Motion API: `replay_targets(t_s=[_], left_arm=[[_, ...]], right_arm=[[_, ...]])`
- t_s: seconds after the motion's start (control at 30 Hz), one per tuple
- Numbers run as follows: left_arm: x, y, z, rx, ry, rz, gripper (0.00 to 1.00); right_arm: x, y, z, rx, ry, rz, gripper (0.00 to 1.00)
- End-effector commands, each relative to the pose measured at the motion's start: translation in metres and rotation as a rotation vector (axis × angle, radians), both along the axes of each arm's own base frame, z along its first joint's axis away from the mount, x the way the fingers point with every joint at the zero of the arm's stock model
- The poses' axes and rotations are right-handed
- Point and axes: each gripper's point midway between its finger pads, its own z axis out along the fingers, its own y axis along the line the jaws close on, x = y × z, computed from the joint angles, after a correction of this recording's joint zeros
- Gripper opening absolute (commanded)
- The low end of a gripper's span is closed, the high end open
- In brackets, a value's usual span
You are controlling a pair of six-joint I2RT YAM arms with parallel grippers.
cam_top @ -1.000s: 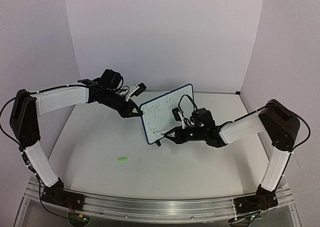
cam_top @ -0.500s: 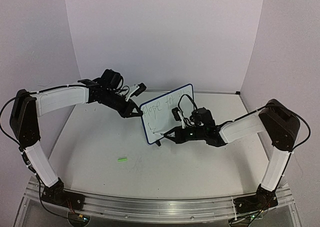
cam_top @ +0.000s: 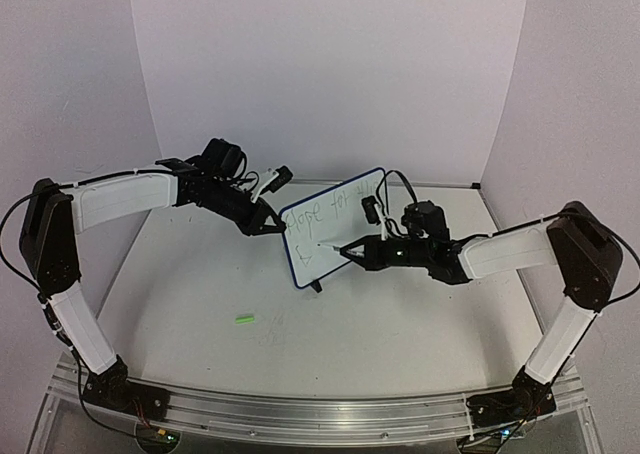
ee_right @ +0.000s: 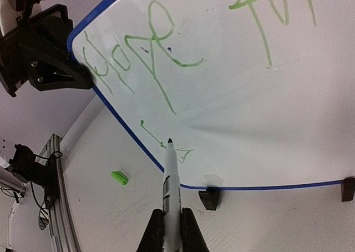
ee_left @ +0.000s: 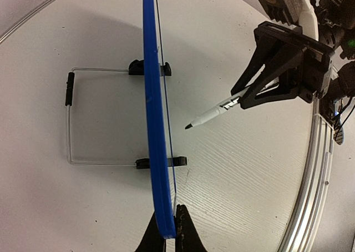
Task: Write a sentence on the whiteboard
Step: Write on the whiteboard with the whiteboard marker without the cap.
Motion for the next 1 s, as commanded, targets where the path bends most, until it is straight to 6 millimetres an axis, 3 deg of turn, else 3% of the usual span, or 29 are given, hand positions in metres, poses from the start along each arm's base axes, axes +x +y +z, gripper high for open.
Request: replay_targets(t_s=[0.0, 0.97], left_arm=[[-0.012, 0.005, -0.006, 0.037, 0.038, -0.013, 0.0], [-0.012, 0.004, -0.008, 0.038, 0.043, -0.015, 0.0]], right_arm=[[0.004, 0.001, 0.006, 0.024, -0.006, 0.015, 0.0], [0.019, 0.011, -0.015, 0.001, 0.033, 0.0, 0.0]])
